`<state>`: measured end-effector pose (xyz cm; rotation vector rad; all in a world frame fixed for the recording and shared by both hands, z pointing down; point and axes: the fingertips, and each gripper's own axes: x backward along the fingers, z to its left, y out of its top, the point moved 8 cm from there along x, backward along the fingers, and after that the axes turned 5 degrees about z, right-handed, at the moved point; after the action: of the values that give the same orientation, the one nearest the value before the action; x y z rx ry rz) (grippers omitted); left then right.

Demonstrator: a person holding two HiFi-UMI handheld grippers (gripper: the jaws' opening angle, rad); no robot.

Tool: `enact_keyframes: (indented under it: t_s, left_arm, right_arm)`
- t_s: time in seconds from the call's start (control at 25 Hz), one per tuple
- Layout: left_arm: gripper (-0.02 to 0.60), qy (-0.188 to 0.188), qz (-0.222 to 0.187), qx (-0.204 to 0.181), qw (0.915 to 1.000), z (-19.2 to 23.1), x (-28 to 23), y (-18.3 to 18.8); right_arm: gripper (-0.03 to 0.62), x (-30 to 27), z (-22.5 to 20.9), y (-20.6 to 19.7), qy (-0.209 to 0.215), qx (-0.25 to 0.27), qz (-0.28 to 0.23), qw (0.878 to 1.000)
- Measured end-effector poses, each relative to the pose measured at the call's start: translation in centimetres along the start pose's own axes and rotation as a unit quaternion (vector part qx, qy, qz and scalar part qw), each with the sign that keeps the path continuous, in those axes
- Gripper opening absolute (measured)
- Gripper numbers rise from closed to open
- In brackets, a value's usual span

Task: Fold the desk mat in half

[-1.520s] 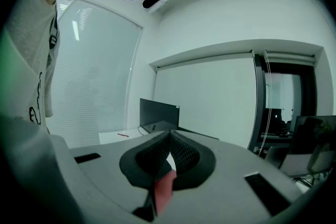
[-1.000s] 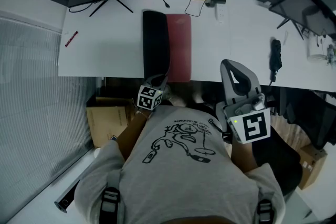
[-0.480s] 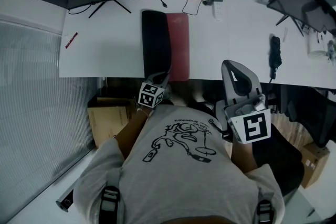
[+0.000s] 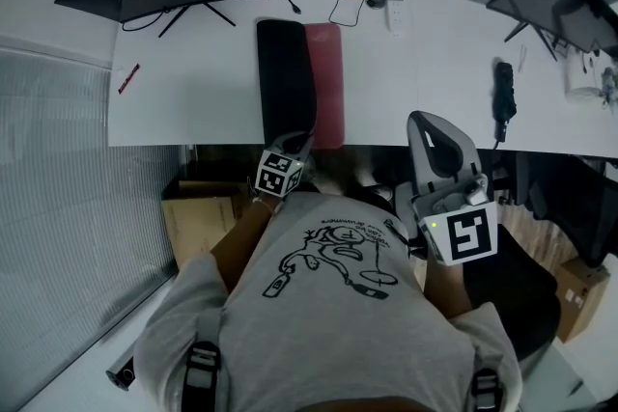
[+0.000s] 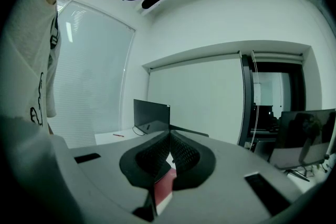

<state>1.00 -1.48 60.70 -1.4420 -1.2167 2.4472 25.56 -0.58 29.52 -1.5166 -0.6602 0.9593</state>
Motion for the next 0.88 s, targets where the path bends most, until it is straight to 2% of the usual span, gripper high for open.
enact_keyframes:
  t_s: [0.32,0.88]
  left_arm:
    - [0.032,-0.012,0.005,-0.005,0.9999,-1.2,-1.2,1.0]
    - [0.032,-0.032,0.010,-0.018,0.9993,-2.2,-2.4,1.4]
  right_arm:
    - [0.006,0.2,-1.4,0.1,-0.006,-0.003,0.002,1.000]
    - [0.006,0.4,-1.4,0.0,-0.012,-0.003,0.005,1.000]
